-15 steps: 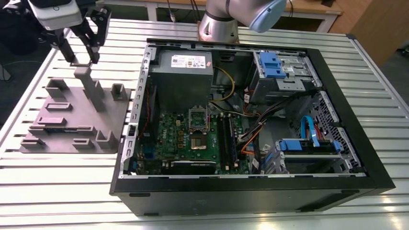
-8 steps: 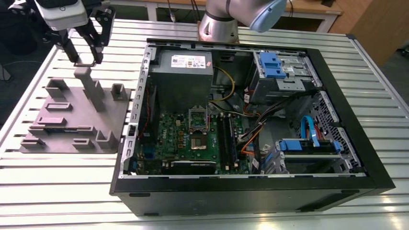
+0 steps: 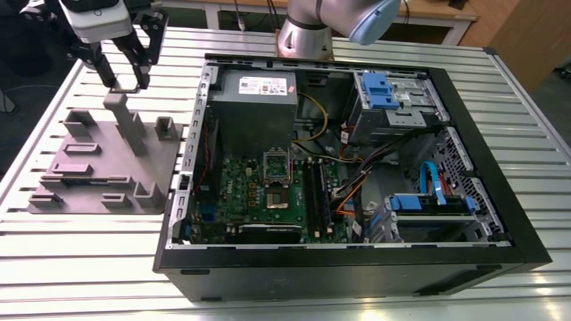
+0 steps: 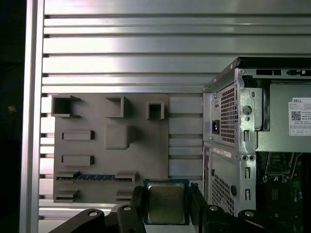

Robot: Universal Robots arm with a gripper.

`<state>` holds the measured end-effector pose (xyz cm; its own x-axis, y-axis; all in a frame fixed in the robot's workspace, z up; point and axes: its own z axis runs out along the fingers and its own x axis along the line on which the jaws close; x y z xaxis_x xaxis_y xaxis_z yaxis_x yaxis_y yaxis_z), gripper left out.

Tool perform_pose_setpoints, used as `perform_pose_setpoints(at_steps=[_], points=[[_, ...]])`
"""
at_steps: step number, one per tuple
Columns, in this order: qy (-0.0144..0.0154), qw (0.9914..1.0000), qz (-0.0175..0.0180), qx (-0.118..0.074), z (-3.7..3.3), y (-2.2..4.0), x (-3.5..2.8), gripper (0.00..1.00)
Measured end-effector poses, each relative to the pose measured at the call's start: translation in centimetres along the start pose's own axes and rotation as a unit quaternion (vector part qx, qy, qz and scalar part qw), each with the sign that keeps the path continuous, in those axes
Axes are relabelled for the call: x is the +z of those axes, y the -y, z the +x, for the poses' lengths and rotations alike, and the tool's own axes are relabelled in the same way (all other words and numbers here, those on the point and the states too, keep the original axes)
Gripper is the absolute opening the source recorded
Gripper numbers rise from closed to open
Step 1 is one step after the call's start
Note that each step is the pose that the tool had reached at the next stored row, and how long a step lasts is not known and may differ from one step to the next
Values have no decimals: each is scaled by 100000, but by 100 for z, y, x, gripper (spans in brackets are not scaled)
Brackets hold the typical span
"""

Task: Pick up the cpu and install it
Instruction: 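Pick up the cpu and move it towards the insertion slot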

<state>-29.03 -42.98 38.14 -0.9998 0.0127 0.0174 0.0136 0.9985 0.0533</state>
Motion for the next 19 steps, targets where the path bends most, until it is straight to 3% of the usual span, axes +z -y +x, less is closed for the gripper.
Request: perform_pose_setpoints(at_steps=[8,9,19], points=[[-1,100000,2,2,-69,-1,-1,47],[-2,100000,2,1,-223,-3,-4,47],[-3,100000,5,4,-258,-4,-5,47]])
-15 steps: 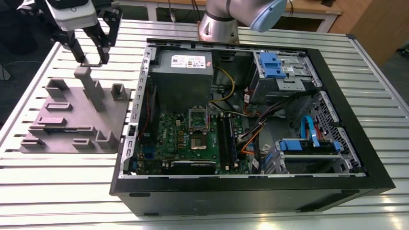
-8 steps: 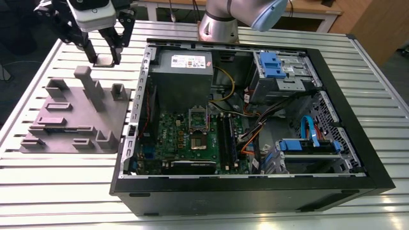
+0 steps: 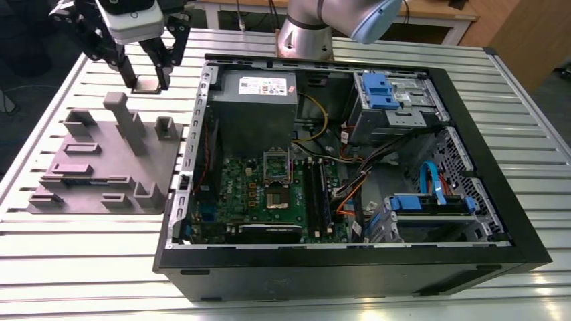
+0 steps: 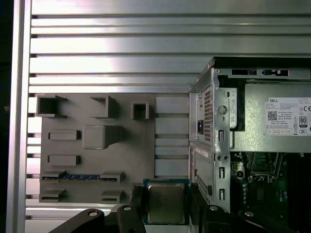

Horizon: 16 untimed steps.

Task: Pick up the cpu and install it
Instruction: 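Pick up the cpu and move it towards the insertion slot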

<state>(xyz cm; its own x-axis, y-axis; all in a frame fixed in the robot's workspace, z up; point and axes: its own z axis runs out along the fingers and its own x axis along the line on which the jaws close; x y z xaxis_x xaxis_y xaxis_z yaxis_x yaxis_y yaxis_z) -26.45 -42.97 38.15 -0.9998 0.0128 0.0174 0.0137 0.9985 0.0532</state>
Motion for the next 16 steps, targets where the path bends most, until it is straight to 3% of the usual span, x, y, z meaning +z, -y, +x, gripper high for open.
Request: perform_pose_setpoints(at_steps=[12,16], points=[[1,100000,-4,-3,-1,0,0,47],[-1,100000,-3,-5,-37,0,0,47]])
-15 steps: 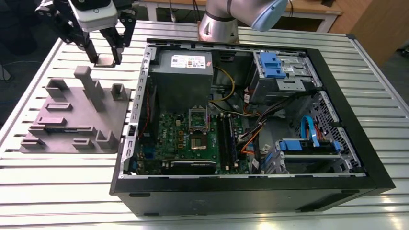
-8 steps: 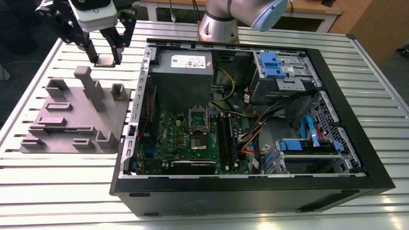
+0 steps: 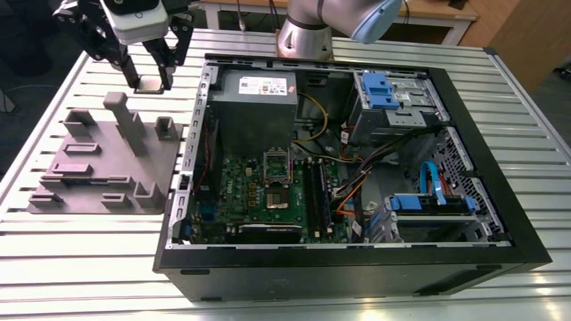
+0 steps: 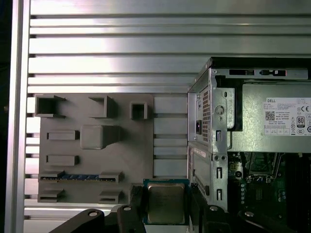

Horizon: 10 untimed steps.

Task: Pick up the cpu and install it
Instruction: 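Pick up the cpu and move it towards the insertion slot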

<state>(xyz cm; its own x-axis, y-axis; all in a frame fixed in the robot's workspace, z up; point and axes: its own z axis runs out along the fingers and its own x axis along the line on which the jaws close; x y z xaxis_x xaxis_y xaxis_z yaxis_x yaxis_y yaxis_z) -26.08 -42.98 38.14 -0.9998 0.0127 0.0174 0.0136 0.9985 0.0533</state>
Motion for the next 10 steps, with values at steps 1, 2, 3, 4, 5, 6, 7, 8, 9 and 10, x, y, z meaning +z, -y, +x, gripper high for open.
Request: perform_pose_setpoints(at_steps=[1,2,3,4,5,6,7,8,9,10], points=[[1,100000,3,-1,-10,0,0,47],[4,100000,-1,-1,-19,0,0,47],[-2,100000,3,3,-28,-1,-1,47],[1,100000,1,3,-32,0,-1,47],[2,100000,0,6,-32,0,-1,47],[2,100000,1,9,-32,0,-1,47],[2,100000,0,4,-33,0,-1,47],[2,100000,1,2,-33,0,-1,47],[2,100000,0,3,-33,0,-1,47],[2,100000,-2,3,-33,0,0,47]])
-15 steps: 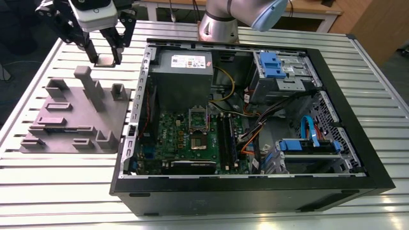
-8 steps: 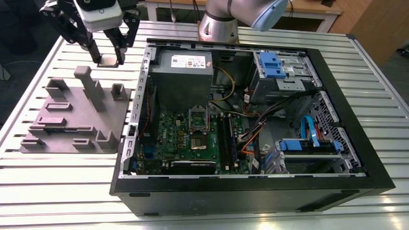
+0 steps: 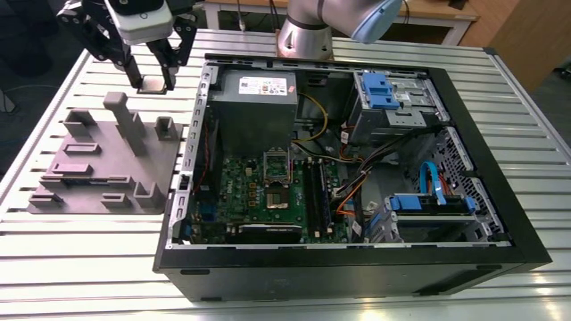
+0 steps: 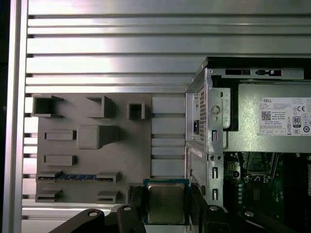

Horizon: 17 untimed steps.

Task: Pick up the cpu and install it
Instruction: 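Pick up the cpu and move it towards the insertion slot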

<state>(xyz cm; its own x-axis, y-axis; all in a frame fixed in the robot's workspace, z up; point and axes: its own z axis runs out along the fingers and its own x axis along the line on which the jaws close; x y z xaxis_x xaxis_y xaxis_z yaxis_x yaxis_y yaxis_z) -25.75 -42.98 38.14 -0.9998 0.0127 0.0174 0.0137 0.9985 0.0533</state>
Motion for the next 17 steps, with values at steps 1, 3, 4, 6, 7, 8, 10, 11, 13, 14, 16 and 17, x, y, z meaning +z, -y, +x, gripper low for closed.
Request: perform_pose_setpoints(at_steps=[1,3,4,6,7,8,10,11,13,14,16,17], points=[[-1,100000,2,0,0,0,0,47],[0,100000,3,0,0,0,0,47],[1,100000,1,1,0,0,0,47],[2,100000,0,-1,-2,0,0,47],[0,100000,1,-8,-7,0,0,47],[-1,100000,1,-7,-13,0,0,47],[-1,100000,3,0,-37,0,-1,47],[-4,100000,4,-2,-54,-1,-1,47],[-1,100000,3,-1,-88,-1,-2,47],[-5,100000,5,0,-105,-2,-2,47],[1,100000,1,-3,-132,-2,-2,47],[-1,100000,2,-4,-142,-2,-2,47]])
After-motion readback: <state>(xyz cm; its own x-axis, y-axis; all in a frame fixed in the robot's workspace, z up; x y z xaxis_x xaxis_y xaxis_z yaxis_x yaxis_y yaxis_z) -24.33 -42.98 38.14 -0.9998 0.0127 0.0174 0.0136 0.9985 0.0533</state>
